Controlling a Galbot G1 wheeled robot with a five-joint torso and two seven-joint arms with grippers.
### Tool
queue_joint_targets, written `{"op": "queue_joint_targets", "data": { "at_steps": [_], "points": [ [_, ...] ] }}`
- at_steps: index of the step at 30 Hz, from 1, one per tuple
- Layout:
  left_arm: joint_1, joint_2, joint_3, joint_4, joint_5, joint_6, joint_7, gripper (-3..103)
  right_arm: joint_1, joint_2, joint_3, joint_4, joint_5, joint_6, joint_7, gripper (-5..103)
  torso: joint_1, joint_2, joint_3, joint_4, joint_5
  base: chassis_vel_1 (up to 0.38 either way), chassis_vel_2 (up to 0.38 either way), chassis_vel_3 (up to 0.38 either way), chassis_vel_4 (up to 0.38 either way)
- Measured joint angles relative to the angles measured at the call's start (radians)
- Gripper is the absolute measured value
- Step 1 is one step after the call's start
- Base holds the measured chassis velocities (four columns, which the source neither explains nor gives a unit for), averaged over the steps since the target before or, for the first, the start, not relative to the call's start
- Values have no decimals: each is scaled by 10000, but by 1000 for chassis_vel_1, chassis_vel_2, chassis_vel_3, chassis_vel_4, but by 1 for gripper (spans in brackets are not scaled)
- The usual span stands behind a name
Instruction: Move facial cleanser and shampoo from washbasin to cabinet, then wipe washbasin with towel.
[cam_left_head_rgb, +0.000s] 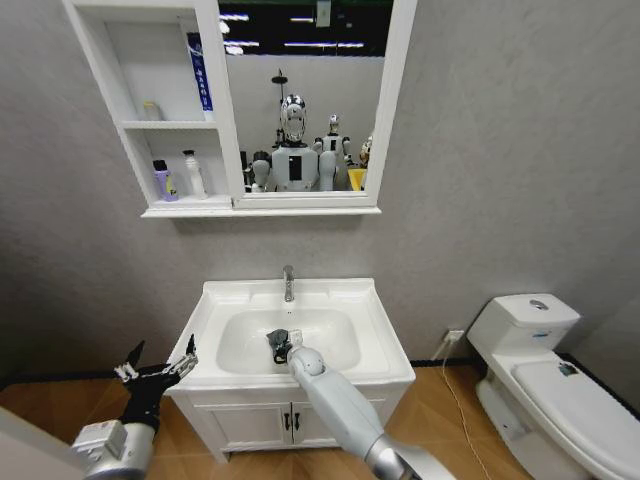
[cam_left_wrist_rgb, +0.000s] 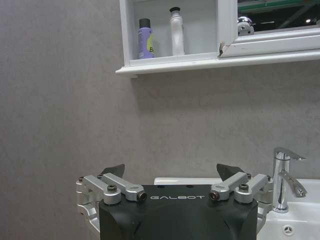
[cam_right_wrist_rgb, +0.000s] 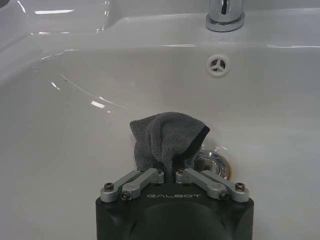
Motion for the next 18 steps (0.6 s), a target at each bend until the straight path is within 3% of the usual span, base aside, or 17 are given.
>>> {"op": "queue_joint_targets", "data": {
  "at_steps": [18],
  "points": [
    [-1, 0, -1, 0, 0, 0, 0, 100, -366, -1065, 559, 652, 57, -157, 286, 5, 0, 0, 0, -2, 0, 0, 0, 0, 0]
  ]
}}
